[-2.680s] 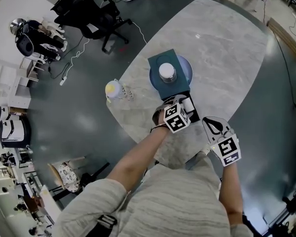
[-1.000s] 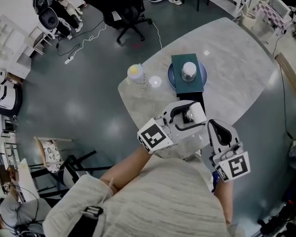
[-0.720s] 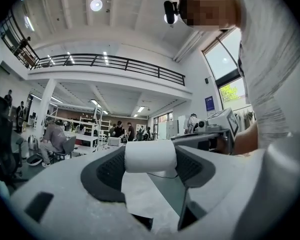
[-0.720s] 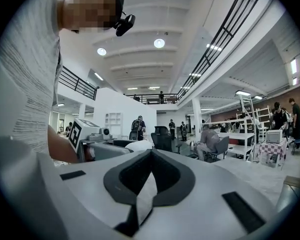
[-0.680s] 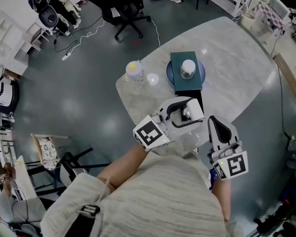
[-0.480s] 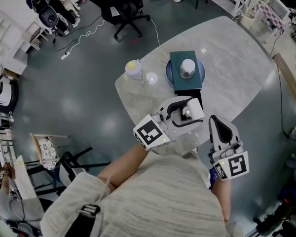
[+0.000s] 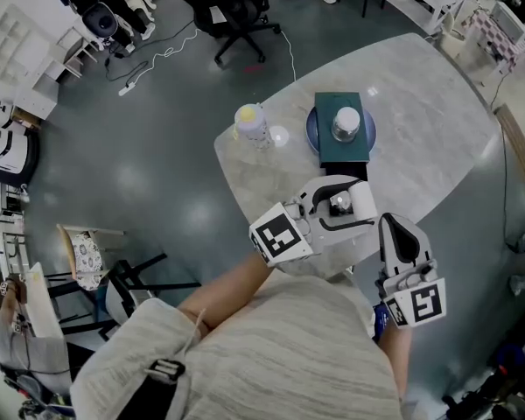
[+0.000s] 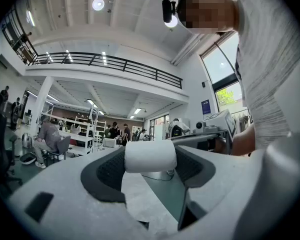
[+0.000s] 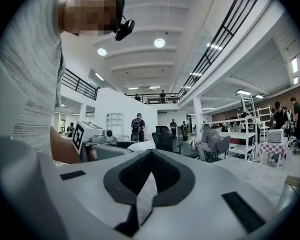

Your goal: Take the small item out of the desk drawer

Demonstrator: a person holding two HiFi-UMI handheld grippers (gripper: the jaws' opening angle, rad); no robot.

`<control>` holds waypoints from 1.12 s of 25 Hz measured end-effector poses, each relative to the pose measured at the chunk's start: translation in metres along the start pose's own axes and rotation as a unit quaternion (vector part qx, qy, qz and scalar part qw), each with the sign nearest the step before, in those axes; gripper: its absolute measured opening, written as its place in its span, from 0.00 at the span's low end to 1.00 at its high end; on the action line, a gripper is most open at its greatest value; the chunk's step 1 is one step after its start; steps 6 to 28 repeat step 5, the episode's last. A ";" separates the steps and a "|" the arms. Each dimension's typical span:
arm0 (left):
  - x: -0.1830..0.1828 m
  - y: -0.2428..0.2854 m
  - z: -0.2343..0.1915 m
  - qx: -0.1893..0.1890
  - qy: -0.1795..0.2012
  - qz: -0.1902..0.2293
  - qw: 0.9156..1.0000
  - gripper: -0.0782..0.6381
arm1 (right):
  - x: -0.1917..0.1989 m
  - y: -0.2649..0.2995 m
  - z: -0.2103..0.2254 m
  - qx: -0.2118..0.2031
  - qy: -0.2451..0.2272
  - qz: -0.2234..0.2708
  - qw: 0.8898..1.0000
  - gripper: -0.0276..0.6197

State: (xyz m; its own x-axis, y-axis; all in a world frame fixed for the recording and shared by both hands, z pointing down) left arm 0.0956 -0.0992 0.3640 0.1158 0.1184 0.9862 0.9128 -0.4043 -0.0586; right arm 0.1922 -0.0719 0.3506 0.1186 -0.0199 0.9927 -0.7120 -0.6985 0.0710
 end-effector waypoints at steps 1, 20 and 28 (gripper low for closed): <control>0.001 0.000 0.001 0.002 0.003 -0.001 1.000 0.54 | 0.000 -0.001 -0.001 0.000 0.000 0.000 1.000 0.05; 0.001 0.000 0.002 0.013 0.014 -0.003 1.000 0.54 | 0.000 -0.002 -0.002 0.000 -0.001 -0.003 1.000 0.05; 0.001 0.000 0.002 0.013 0.014 -0.003 1.000 0.54 | 0.000 -0.002 -0.002 0.000 -0.001 -0.003 1.000 0.05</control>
Point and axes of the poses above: the fingertips, and each gripper's own axes: y forward along the fingers, z to its right, x out of its underside, the point moved 4 cm from there along -y, backward along the fingers, and after that the axes turned 6 degrees about -y, right-handed, at the moved point
